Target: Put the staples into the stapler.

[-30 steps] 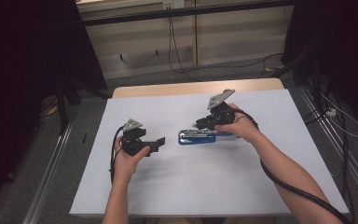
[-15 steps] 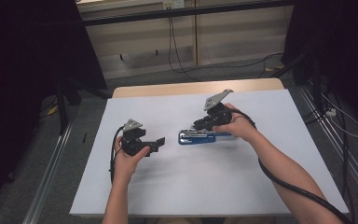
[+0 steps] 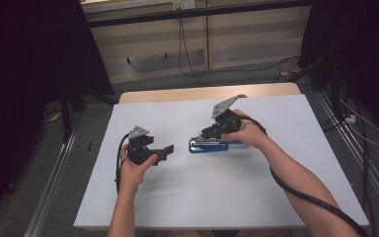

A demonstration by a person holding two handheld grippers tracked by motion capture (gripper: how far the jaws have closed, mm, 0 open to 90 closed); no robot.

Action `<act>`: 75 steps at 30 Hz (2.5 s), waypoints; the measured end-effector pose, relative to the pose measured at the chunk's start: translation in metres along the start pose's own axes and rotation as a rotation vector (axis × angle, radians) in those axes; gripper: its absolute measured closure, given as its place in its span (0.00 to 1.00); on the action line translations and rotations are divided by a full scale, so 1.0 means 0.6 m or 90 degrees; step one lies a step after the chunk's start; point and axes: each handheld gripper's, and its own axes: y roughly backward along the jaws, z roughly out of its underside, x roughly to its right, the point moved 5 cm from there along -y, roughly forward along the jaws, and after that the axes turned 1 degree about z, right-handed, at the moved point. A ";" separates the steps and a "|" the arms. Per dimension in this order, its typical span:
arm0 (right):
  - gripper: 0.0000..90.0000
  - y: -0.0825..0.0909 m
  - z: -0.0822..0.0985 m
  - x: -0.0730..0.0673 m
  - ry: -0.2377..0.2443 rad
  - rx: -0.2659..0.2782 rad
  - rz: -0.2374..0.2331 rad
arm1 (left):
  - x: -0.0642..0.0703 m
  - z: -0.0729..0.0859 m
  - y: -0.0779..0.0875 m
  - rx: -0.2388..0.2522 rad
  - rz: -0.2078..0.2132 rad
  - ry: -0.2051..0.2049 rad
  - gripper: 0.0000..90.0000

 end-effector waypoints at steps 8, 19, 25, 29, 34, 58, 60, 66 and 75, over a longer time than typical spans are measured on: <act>0.88 -0.009 -0.001 0.004 0.005 -0.002 -0.005 | 0.001 -0.001 0.002 0.004 0.002 0.001 0.07; 0.88 -0.020 -0.002 0.001 0.019 -0.006 -0.013 | 0.002 -0.001 0.000 0.005 0.002 0.004 0.07; 0.88 -0.024 -0.002 0.002 0.029 -0.010 -0.017 | 0.001 -0.001 0.000 0.004 0.003 0.004 0.07; 0.88 -0.026 -0.002 0.003 0.031 -0.011 -0.021 | 0.001 0.000 0.000 0.003 0.003 0.004 0.07; 0.88 -0.030 -0.001 0.004 0.037 -0.009 -0.024 | 0.000 0.001 -0.001 -0.001 0.000 0.005 0.07; 0.88 -0.043 0.000 0.006 0.059 -0.020 -0.044 | -0.002 0.006 -0.006 -0.012 -0.003 0.001 0.07; 0.88 -0.043 0.001 0.007 0.062 -0.023 -0.043 | -0.002 0.006 -0.006 -0.011 -0.005 0.003 0.07; 0.88 -0.045 0.003 0.008 0.064 -0.024 -0.046 | -0.002 0.007 -0.007 -0.012 -0.004 0.006 0.07; 0.88 -0.049 0.002 0.008 0.072 -0.028 -0.046 | -0.003 0.007 -0.007 -0.012 -0.006 0.008 0.07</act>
